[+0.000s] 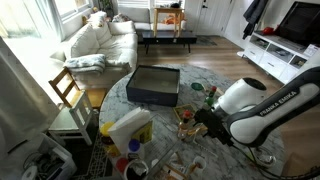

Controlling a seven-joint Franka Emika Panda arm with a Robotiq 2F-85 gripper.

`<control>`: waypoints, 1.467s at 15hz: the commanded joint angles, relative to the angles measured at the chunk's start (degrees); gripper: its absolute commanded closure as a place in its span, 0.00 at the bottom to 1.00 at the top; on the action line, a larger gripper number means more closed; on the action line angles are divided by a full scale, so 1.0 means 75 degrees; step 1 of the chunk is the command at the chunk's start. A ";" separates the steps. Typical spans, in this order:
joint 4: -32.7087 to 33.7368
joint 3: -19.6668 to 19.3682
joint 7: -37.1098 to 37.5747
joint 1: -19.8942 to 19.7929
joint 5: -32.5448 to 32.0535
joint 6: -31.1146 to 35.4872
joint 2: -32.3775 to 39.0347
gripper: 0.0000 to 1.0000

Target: Move the glasses to the left

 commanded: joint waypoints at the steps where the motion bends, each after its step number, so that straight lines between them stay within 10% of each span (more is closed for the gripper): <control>1: 0.0072 0.0299 -0.0070 -0.0523 0.0103 0.0199 0.0163 0.63; 6: 0.0019 0.0551 -0.0012 -0.0946 0.0128 0.0059 0.0029 0.99; 12: -0.0053 0.1429 -0.0050 -0.1995 0.0258 -0.0030 -0.0061 0.97; 22: -0.0503 0.6376 -0.0090 -0.6911 0.0841 0.0221 0.0562 0.97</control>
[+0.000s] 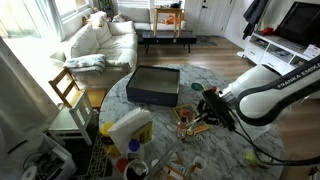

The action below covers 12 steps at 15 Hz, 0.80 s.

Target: Move the glasses to the left

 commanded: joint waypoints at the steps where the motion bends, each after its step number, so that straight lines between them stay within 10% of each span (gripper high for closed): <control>1: -0.0437 0.1450 -0.0079 -0.1663 0.0103 0.0217 0.0273 0.97; 12: -0.0738 0.4946 0.0178 -0.4800 -0.0111 0.0961 0.0530 0.97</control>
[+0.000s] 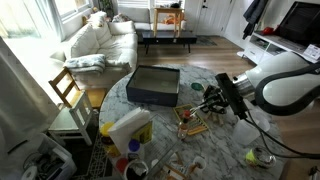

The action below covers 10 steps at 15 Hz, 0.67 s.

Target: Move the glasses to the left

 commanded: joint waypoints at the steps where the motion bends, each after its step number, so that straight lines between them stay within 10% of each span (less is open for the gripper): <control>1: -0.0119 0.1069 -0.0040 -0.0623 -0.0171 0.0784 0.0342 0.97; 10: 0.0016 0.0903 -0.0086 -0.0244 -0.0140 0.0898 0.0301 0.97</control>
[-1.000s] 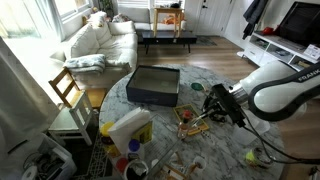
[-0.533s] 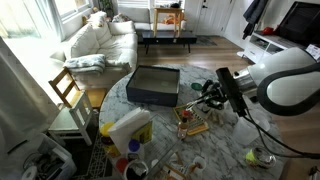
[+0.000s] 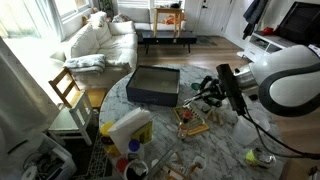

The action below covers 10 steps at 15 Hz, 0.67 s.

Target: Move the glasses to the left

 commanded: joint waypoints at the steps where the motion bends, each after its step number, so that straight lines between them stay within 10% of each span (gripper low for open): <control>1: 0.0036 0.0055 -0.0132 0.0242 -0.0134 0.0334 0.0192 0.97; 7: 0.0371 0.0481 -0.0246 0.0830 -0.0324 0.0499 0.0236 0.97; 10: 0.0439 -0.0127 -0.0958 0.1892 -0.0123 0.1160 0.0483 0.97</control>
